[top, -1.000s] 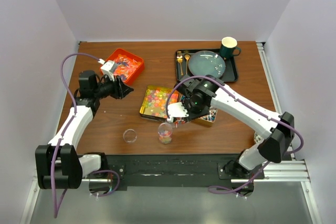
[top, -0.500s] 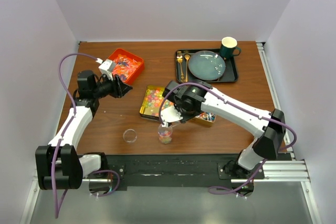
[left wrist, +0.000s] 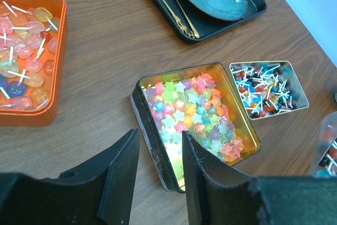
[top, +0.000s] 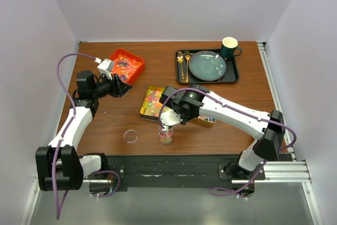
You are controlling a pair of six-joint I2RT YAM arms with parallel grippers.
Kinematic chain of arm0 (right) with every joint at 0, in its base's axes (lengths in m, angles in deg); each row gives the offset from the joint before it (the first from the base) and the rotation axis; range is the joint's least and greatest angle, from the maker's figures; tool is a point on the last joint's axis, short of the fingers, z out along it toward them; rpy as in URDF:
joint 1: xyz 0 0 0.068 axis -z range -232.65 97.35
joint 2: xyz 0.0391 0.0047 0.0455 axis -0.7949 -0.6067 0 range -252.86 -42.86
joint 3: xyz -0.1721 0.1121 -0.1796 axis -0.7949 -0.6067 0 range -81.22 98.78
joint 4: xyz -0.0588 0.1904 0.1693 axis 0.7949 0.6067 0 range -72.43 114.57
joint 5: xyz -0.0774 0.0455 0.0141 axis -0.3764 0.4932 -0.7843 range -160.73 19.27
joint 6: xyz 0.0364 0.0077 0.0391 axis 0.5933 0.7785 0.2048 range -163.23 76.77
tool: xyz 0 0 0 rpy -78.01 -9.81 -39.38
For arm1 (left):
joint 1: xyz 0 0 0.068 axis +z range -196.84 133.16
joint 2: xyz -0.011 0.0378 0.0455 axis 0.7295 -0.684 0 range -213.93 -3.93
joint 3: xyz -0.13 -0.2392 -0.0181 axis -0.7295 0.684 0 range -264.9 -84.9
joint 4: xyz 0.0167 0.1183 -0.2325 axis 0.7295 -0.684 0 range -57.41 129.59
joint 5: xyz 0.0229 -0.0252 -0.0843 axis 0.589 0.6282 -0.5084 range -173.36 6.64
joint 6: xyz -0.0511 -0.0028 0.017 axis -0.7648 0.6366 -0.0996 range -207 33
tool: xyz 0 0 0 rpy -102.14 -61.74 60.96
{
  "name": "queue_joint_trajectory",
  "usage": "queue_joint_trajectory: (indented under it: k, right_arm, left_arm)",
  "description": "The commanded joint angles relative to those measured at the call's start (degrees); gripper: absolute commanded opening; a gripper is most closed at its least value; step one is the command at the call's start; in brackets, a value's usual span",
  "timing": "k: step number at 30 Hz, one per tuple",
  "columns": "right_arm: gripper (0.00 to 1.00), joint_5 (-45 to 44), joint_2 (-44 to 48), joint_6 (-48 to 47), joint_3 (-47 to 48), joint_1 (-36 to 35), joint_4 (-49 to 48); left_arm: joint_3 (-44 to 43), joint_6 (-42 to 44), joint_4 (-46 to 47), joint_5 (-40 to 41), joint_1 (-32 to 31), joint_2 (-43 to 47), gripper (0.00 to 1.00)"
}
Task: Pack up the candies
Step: Place the fake candies in the packing bottle.
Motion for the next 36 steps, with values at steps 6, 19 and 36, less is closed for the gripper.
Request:
queue_joint_trajectory:
  k: [6,19,36]
  right_arm:
    - [0.00,-5.37,0.99,-0.15,-0.22,-1.41,13.20]
    - [0.00,-7.13,2.49,-0.24,-0.84,-1.76,14.26]
    - [0.00,-14.61,2.84,-1.03,-3.21,-5.01,14.61]
  left_arm:
    - [1.09,-2.24,4.22,-1.22,0.42,1.13,0.43]
    - [0.82,-8.39,11.43,-6.67,0.42,-0.28,0.45]
    - [0.12,-9.27,12.13,-6.85,0.42,-1.24,0.44]
